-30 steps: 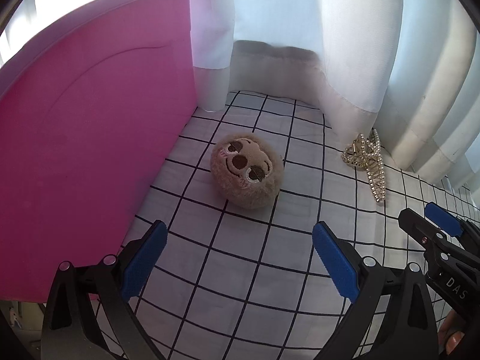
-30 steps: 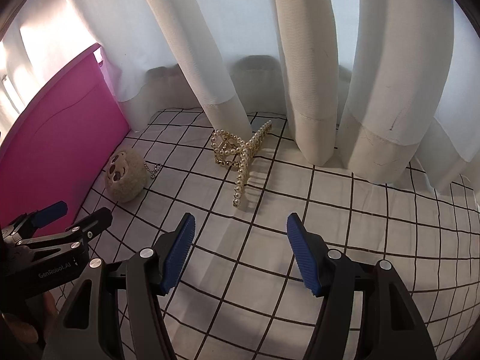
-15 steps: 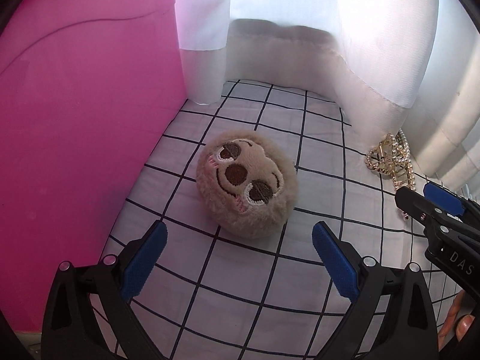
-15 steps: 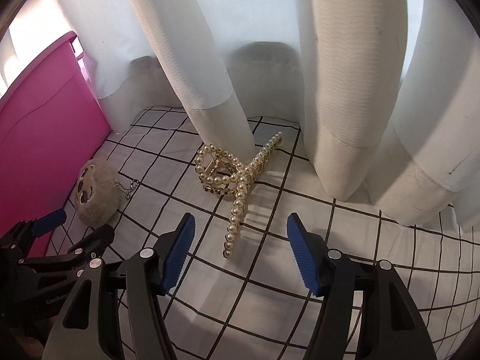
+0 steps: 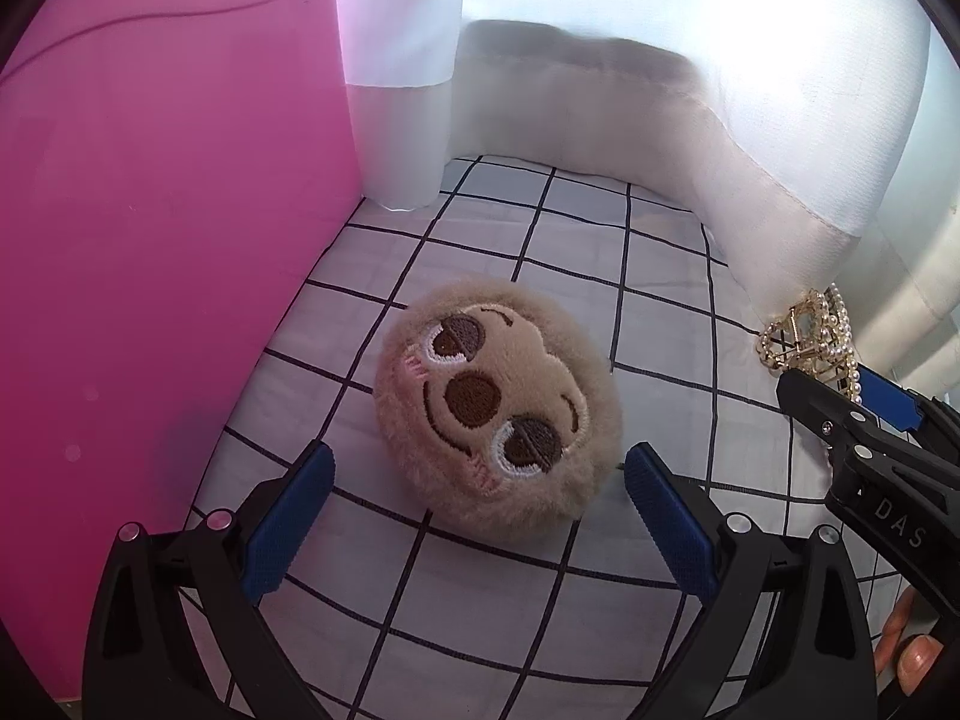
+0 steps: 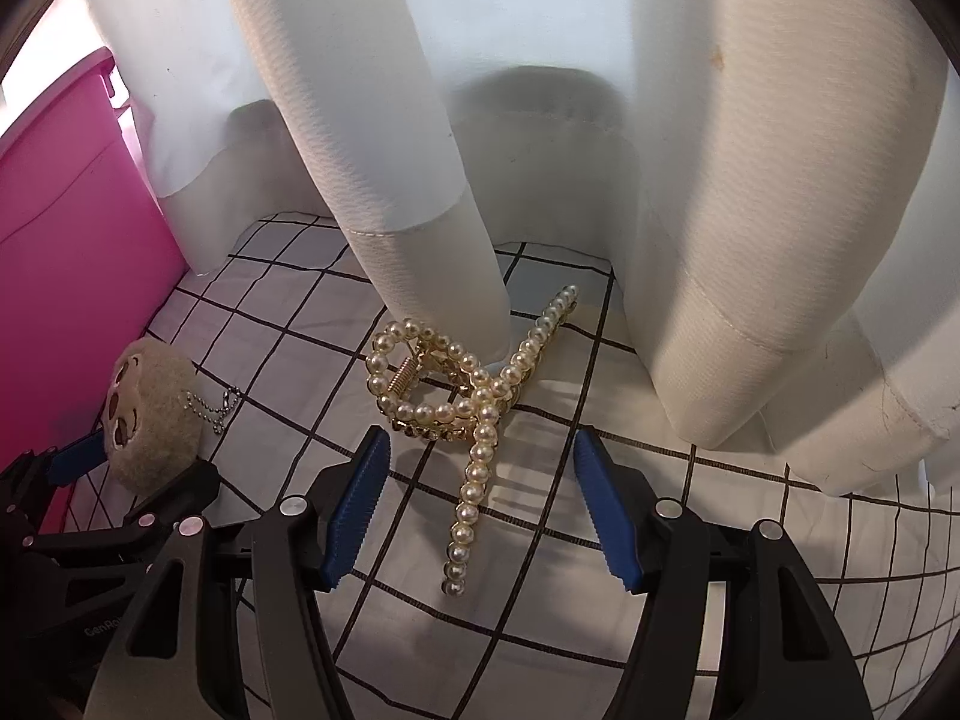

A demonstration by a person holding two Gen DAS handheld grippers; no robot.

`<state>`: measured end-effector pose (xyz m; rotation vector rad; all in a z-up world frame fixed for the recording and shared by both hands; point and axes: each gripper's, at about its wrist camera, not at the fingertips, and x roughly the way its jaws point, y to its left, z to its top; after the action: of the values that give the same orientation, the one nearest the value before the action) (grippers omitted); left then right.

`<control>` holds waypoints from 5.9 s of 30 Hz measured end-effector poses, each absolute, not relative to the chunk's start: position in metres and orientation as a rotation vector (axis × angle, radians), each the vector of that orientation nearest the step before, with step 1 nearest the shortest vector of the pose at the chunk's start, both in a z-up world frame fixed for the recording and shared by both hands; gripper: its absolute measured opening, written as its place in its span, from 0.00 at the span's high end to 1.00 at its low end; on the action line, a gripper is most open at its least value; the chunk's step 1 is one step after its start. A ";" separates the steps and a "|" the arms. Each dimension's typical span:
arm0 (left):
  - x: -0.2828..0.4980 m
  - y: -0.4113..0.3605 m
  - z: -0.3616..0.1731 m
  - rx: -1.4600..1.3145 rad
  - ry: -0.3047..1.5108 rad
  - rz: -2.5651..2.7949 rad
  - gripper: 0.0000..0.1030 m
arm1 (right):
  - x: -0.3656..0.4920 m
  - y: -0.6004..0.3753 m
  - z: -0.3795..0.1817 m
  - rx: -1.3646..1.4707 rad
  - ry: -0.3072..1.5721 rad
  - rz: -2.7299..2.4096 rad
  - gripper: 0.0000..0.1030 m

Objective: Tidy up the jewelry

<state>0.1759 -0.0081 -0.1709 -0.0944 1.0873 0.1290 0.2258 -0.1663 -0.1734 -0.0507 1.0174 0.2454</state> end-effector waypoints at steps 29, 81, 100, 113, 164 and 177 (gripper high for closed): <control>0.207 -0.001 -0.181 -0.103 1.033 0.122 0.12 | 0.239 -0.135 -0.185 -0.139 0.959 0.231 0.50; 0.066 -0.015 -0.001 -0.081 0.786 -0.121 0.51 | 0.027 -0.179 -0.014 -0.074 0.771 0.167 0.57; 0.081 0.177 0.063 -0.172 0.693 0.301 0.51 | 0.102 0.014 0.075 -0.187 0.596 0.595 0.57; 0.099 0.245 -0.004 -0.239 0.864 0.423 0.50 | 0.131 0.120 0.021 -0.289 0.724 0.705 0.57; 0.093 0.249 -0.002 -0.230 0.942 0.503 0.13 | 0.119 0.113 0.024 -0.319 0.711 0.571 0.39; 0.088 0.242 0.002 -0.222 0.939 0.498 0.13 | 0.112 0.106 0.029 -0.314 0.701 0.567 0.39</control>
<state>0.0878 0.2420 0.0025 -0.2218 0.9390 0.4980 0.1124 0.1065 0.0289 -0.3144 0.7007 0.5675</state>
